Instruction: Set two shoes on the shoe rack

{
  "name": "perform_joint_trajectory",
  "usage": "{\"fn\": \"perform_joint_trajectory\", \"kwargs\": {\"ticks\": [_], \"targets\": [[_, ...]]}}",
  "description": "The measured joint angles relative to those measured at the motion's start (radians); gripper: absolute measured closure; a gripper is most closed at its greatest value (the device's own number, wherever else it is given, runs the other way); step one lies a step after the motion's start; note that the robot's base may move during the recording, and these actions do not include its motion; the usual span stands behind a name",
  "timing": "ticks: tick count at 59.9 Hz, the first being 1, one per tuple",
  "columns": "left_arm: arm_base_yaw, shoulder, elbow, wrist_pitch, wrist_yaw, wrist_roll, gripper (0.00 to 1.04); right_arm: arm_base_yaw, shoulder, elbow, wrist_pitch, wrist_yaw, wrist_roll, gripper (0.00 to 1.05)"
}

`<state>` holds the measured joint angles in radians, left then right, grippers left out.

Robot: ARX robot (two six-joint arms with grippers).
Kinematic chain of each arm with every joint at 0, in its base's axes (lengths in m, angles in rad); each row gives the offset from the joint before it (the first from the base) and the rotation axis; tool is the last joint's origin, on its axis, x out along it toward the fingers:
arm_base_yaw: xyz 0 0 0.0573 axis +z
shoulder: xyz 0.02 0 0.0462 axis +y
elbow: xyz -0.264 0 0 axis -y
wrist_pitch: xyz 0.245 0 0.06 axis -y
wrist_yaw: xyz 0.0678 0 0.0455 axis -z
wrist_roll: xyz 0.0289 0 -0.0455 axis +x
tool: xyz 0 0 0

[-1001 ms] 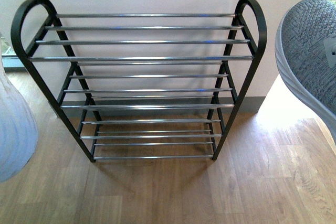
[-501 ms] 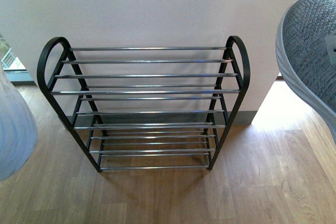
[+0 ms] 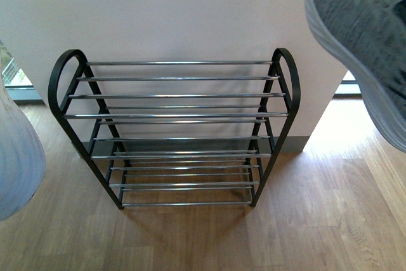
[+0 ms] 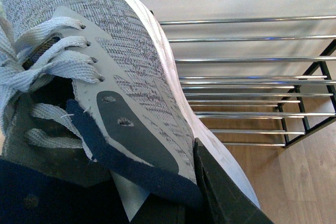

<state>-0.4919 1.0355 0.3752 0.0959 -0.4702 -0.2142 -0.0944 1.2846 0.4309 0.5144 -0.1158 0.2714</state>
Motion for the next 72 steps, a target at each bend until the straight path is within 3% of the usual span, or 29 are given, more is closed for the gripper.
{"fn": "perform_joint_trajectory", "kwargs": {"ticks": [16,37,55,72], "targets": [[0.000,0.000,0.000,0.000,0.001,0.000,1.03,0.176,0.315,0.315,-0.119,0.135,0.144,1.03],[0.000,0.000,0.000,0.000,0.001,0.000,1.03,0.319,0.677,0.675,-0.269,0.265,0.356,1.03],[0.000,0.000,0.000,0.000,0.001,0.000,1.03,0.326,0.872,0.866,-0.350,0.219,0.428,1.03],[0.000,0.000,0.000,0.000,0.000,0.000,1.03,0.302,0.998,0.963,-0.393,0.248,0.428,1.03]]}}
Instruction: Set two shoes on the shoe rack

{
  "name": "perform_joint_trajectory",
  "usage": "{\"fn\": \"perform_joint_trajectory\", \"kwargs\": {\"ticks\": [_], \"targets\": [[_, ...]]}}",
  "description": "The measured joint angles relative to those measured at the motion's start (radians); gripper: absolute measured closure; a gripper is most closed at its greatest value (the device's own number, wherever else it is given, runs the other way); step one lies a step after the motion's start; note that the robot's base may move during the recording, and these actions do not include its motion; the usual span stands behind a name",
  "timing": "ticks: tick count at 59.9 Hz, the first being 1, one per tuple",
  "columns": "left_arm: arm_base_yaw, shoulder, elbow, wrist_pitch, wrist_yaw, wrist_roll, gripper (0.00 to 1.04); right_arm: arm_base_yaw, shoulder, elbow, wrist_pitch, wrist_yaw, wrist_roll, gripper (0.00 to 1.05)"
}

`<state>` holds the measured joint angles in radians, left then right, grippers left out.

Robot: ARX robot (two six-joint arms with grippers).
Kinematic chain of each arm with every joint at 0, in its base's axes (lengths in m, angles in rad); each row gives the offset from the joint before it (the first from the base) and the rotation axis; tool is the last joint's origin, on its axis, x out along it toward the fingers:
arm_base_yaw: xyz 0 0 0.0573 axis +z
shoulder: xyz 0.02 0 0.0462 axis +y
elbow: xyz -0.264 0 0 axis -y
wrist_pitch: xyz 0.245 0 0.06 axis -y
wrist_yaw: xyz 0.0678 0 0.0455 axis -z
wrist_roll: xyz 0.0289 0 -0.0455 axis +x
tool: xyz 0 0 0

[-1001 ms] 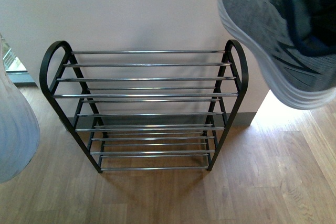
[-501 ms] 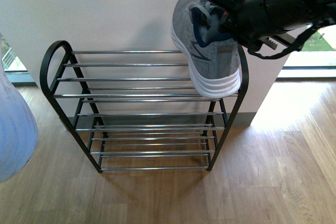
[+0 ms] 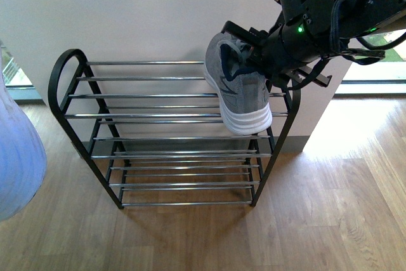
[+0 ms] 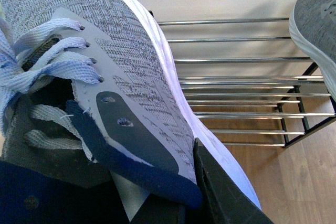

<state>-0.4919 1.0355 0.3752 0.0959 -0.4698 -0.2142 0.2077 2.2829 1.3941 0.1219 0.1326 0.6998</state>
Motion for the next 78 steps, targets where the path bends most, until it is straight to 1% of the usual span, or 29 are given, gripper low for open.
{"fn": "perform_joint_trajectory", "kwargs": {"ticks": [18,34,39,42,46,51,53,55,59,61,68,70,73,75,78], "targets": [[0.000,0.000,0.000,0.000,0.000,0.000,1.03,-0.060,0.067,0.075,-0.004,0.068,0.001,1.03],[0.000,0.000,0.000,0.000,0.000,0.000,1.03,-0.071,0.102,0.094,0.005,0.074,0.004,1.03],[0.000,0.000,0.000,0.000,0.000,0.000,1.03,-0.074,0.109,0.095,0.010,0.056,0.002,1.02],[0.000,0.000,0.000,0.000,0.000,0.000,1.03,-0.076,0.110,0.096,0.023,0.046,0.000,0.90],[0.000,0.000,0.000,0.000,0.000,0.000,1.03,-0.077,0.109,0.096,0.042,0.044,-0.008,0.82],[0.000,0.000,0.000,0.000,0.000,0.000,1.03,-0.077,0.084,0.075,0.077,0.029,-0.020,0.67],[0.000,0.000,0.000,0.000,0.000,0.000,1.03,-0.077,0.074,0.065,0.081,0.023,-0.021,0.64],[0.000,0.000,0.000,0.000,0.000,0.000,1.03,-0.076,0.056,0.047,0.091,0.012,-0.029,0.59],[0.000,0.000,0.000,0.000,0.000,0.000,1.03,-0.069,-0.004,-0.013,0.129,-0.011,-0.051,0.45],[0.000,0.000,0.000,0.000,0.000,0.000,1.03,-0.067,-0.022,-0.029,0.139,-0.019,-0.058,0.41],[0.000,0.000,0.000,0.000,0.000,0.000,1.03,-0.054,-0.137,-0.122,0.190,-0.054,-0.092,0.22],[0.000,0.000,0.000,0.000,0.000,0.000,1.03,-0.053,-0.161,-0.142,0.199,-0.060,-0.097,0.19],[0.000,0.000,0.000,0.000,0.000,0.000,1.03,-0.051,-0.220,-0.191,0.223,-0.074,-0.111,0.10],[0.000,0.000,0.000,0.000,0.000,0.000,1.03,-0.051,-0.257,-0.222,0.236,-0.084,-0.118,0.08],[0.000,0.000,0.000,0.000,0.000,0.000,1.03,-0.052,-0.305,-0.267,0.254,-0.099,-0.130,0.09]]}}
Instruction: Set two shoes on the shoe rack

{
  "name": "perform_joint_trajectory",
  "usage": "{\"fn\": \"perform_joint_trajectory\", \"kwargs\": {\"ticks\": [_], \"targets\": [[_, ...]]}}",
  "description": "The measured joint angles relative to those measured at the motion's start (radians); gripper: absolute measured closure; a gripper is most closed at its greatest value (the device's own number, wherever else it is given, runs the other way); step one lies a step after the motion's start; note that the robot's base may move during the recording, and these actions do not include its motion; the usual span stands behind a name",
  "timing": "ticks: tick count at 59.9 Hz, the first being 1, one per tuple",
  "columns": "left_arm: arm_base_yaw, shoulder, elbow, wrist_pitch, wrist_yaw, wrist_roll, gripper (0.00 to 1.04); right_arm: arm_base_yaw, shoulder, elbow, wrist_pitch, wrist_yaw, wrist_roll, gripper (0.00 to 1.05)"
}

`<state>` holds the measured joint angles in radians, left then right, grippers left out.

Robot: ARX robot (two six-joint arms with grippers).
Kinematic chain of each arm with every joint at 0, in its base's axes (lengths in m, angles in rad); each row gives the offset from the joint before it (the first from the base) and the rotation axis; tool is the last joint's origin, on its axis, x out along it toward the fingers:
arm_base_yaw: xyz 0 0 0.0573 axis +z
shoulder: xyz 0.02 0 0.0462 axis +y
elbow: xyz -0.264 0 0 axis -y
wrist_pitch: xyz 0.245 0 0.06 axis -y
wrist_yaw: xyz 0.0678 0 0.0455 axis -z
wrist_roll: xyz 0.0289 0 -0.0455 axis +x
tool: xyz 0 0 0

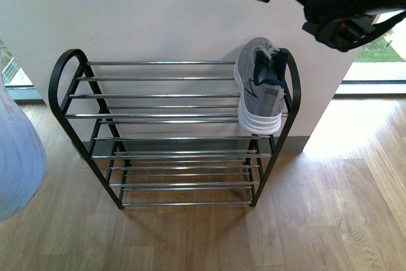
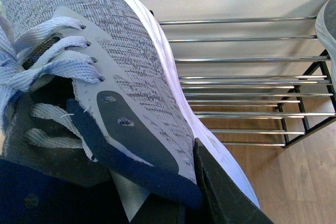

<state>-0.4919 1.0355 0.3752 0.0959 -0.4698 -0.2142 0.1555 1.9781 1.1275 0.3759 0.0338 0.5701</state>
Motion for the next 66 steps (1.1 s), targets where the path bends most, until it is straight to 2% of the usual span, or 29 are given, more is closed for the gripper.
{"fn": "perform_joint_trajectory", "kwargs": {"ticks": [9,19,37,47,54,62,66], "targets": [[0.000,0.000,0.000,0.000,0.000,0.000,1.03,-0.022,-0.158,-0.168,0.069,-0.058,-0.049,0.09],[0.000,0.000,0.000,0.000,0.000,0.000,1.03,-0.081,-0.407,-0.415,0.140,-0.169,-0.136,0.09],[0.000,0.000,0.000,0.000,0.000,0.000,1.03,-0.202,-0.789,-0.687,0.067,-0.304,-0.181,0.09],[0.000,0.000,0.000,0.000,0.000,0.000,1.03,-0.305,-0.988,-0.780,0.042,-0.365,-0.188,0.09],[0.000,0.000,0.000,0.000,0.000,0.000,1.03,-0.350,-1.031,-0.799,0.042,-0.363,-0.193,0.09],[0.000,0.000,0.000,0.000,0.002,0.000,1.03,-0.354,-1.031,-0.803,0.043,-0.364,-0.195,0.09],[0.000,0.000,0.000,0.000,0.002,0.000,1.03,-0.334,-1.025,-0.851,0.183,-0.260,-0.282,0.18]]}}
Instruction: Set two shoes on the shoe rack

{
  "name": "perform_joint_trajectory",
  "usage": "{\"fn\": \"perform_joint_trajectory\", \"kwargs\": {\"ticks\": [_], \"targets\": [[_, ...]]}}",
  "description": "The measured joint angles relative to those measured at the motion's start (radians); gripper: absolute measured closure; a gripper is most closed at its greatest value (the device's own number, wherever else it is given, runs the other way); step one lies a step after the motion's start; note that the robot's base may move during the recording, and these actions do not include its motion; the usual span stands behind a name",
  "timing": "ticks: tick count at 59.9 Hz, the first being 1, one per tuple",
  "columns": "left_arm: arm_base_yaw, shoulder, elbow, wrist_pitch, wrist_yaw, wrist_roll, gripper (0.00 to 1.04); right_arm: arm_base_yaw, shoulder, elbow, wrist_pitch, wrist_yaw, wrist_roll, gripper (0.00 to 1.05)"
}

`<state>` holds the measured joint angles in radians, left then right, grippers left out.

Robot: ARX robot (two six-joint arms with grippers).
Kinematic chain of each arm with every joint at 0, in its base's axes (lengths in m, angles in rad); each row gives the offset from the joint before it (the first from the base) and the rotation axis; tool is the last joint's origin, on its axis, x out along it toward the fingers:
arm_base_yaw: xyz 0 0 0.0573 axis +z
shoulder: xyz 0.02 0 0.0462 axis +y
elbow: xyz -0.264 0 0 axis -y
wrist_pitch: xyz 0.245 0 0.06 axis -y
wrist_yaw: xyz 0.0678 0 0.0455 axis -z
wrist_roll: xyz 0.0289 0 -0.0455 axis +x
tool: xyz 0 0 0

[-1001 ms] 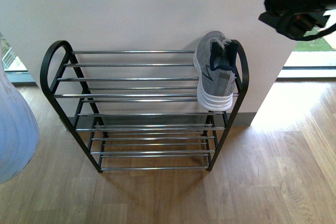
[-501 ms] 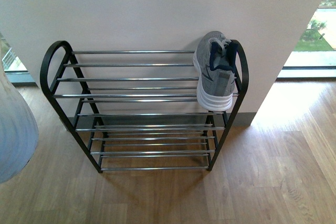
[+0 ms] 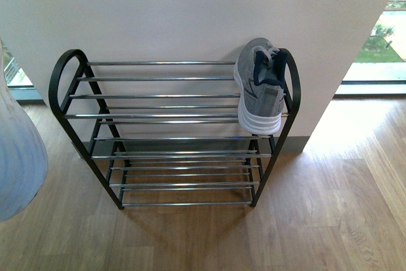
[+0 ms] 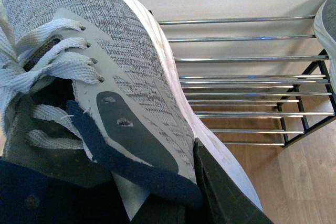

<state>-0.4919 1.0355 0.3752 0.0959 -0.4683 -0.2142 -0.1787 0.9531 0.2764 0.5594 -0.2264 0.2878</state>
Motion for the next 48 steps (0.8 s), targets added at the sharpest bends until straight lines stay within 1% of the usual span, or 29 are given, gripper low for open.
{"fn": "perform_joint_trajectory", "kwargs": {"ticks": [4,8,12,13,26,29,31,33,36,48], "targets": [[0.000,0.000,0.000,0.000,-0.001,0.000,1.03,0.017,-0.013,-0.052,0.117,0.065,-0.116,0.28],[0.000,0.000,0.000,0.000,-0.002,0.000,1.03,0.034,-0.046,-0.084,0.140,0.087,-0.183,0.39],[0.000,0.000,0.000,0.000,-0.002,0.000,1.03,0.046,-0.076,-0.105,0.140,0.100,-0.219,0.48],[0.000,0.000,0.000,0.000,-0.002,0.000,1.03,0.050,-0.087,-0.113,0.138,0.105,-0.232,0.51],[0.000,0.000,0.000,0.000,-0.001,0.000,1.03,0.086,-0.187,-0.170,0.089,0.137,-0.267,0.83],[0.000,0.000,0.000,0.000,-0.002,0.000,1.03,0.124,-0.218,-0.183,0.069,0.199,-0.270,0.92],[0.000,0.000,0.000,0.000,-0.001,0.000,1.03,0.140,-0.230,-0.187,0.063,0.212,-0.272,0.95],[0.000,0.000,0.000,0.000,-0.001,0.000,1.03,0.158,-0.254,-0.196,0.048,0.218,-0.276,1.02],[0.000,0.000,0.000,0.000,0.000,0.000,1.03,0.172,-0.282,-0.205,0.030,0.216,-0.282,1.03],[0.000,0.000,0.000,0.000,-0.003,0.000,1.03,0.174,-0.379,-0.231,-0.040,0.225,-0.282,1.03]]}}
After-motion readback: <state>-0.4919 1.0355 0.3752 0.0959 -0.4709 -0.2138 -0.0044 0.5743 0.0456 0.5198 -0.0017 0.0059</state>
